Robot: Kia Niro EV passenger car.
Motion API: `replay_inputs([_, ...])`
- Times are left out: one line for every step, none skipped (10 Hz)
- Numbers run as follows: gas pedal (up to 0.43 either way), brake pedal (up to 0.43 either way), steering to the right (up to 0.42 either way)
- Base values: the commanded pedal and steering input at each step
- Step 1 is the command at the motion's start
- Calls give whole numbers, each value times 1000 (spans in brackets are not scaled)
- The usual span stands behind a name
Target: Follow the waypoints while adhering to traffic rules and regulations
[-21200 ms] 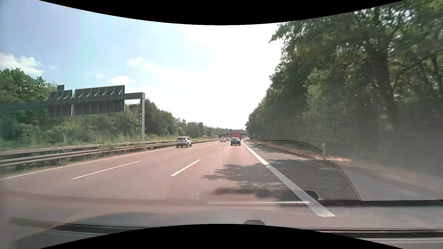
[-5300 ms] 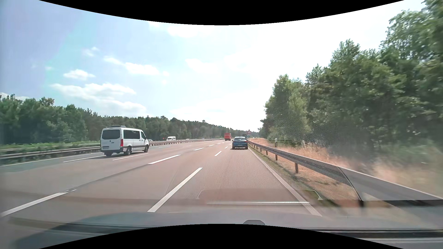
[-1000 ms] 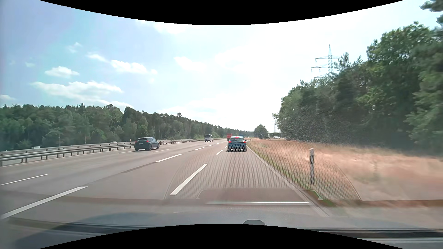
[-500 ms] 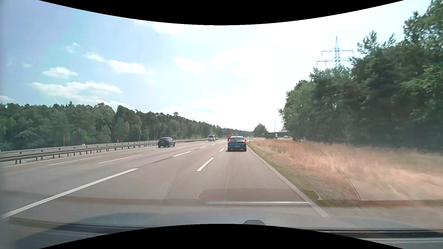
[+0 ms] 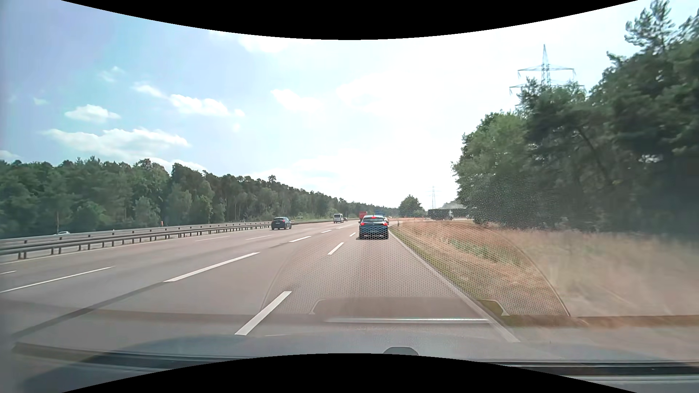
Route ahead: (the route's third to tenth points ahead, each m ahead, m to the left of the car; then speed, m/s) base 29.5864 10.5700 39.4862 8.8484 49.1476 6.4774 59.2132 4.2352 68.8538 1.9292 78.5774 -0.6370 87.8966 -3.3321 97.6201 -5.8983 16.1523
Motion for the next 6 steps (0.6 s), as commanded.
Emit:
replay_inputs([0, 152, -1])
replay_inputs([0, 152, -1])
replay_inputs([0, 152, -1])
replay_inputs([0, 152, -1])
replay_inputs([0, 152, -1])
replay_inputs([0, 159, -1])
